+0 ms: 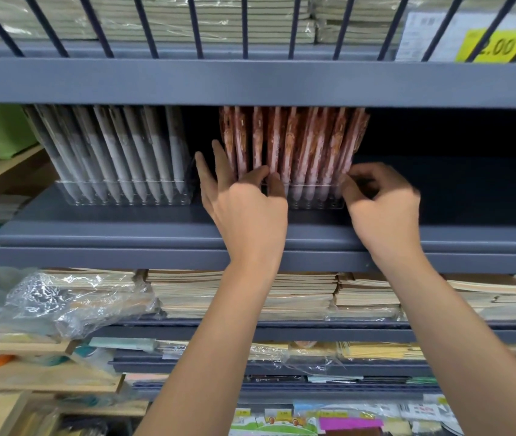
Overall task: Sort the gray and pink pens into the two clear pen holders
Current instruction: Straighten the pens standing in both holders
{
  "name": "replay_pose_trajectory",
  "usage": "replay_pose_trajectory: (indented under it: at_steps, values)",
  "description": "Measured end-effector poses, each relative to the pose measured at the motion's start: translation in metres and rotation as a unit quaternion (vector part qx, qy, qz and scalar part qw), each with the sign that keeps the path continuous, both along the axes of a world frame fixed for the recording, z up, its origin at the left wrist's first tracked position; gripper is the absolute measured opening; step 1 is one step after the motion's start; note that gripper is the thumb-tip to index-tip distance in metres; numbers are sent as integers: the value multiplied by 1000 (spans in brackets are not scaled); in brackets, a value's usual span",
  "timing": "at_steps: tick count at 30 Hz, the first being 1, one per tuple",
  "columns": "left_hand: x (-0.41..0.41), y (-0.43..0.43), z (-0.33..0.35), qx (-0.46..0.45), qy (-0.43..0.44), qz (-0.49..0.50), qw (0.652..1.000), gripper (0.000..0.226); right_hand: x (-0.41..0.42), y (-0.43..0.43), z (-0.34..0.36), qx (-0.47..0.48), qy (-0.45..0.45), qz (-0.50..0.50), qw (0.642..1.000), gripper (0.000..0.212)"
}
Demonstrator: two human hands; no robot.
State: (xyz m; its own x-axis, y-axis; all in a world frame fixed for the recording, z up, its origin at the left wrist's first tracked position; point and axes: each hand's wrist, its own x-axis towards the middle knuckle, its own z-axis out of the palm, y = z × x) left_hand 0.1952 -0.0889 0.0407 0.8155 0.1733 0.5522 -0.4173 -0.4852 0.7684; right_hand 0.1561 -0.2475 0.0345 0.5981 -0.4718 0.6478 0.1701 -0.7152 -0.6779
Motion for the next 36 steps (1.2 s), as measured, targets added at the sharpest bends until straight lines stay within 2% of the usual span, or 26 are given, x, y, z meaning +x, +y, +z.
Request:
replay_pose_trajectory:
  at_steps: [17,27,36]
  values:
    - [-2,2,-3,-25,-10,16,1000,7,1,1,0,14,-5,4,1000,6]
    - [-1,2,-5,-5,1,4,1000,22,-2,3,3,25,11,11,1000,7]
    - [0,0,-5,-4,-11,6,1000,13,-3,4,4,15,11,8,1000,8]
